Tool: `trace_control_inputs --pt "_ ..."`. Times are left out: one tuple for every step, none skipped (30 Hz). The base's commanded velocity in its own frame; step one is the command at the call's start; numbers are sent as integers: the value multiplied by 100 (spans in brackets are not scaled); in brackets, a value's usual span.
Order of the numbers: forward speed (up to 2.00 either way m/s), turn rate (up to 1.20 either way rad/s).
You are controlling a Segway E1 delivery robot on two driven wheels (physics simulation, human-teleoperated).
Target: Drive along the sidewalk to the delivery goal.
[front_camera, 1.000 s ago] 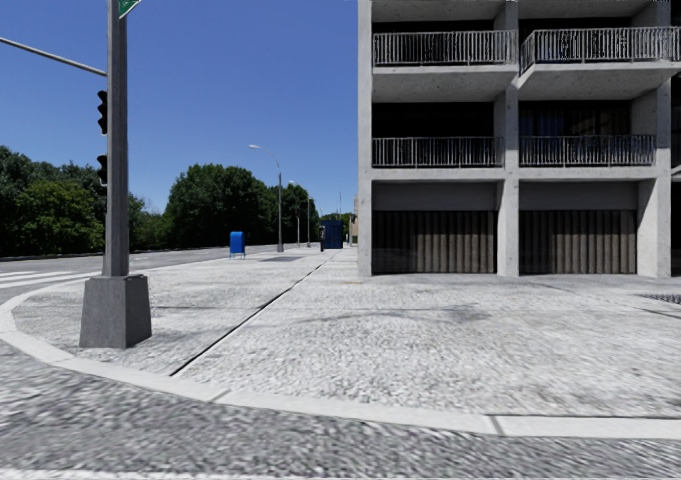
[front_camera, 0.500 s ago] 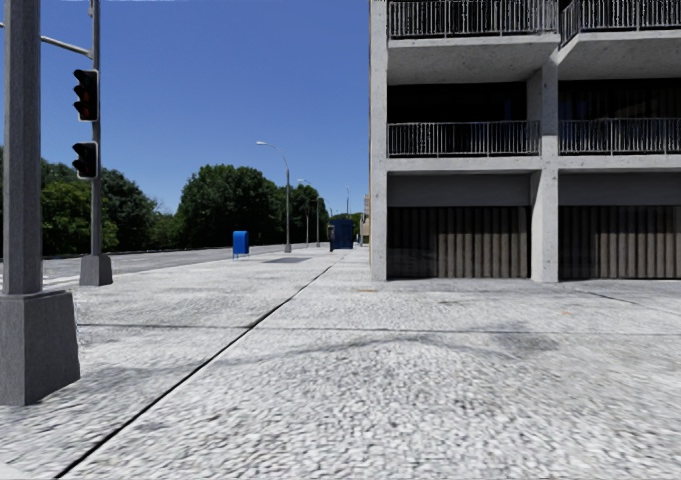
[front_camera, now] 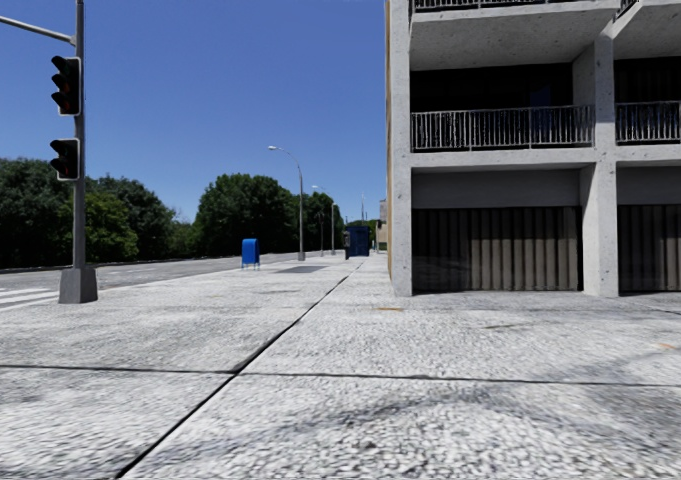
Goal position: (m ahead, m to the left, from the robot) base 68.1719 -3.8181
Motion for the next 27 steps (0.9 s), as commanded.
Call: trace_control_inputs --pt "200 0" --pt "200 0" --pt "200 0" --pt "200 0" --pt "200 0" --pt "200 0" --pt "200 0" --pt "200 7" --pt "200 7" --pt "200 15" --pt "200 18" --pt "200 18" --pt "200 19" --pt "200 20" --pt "200 20" --pt "200 20" --pt "200 20" --pt "200 20" --pt "200 20" --pt "200 20" --pt "200 20" --pt "200 20" --pt "200 20" --pt "200 20" --pt "200 20" --pt "200 20" --pt "200 20"
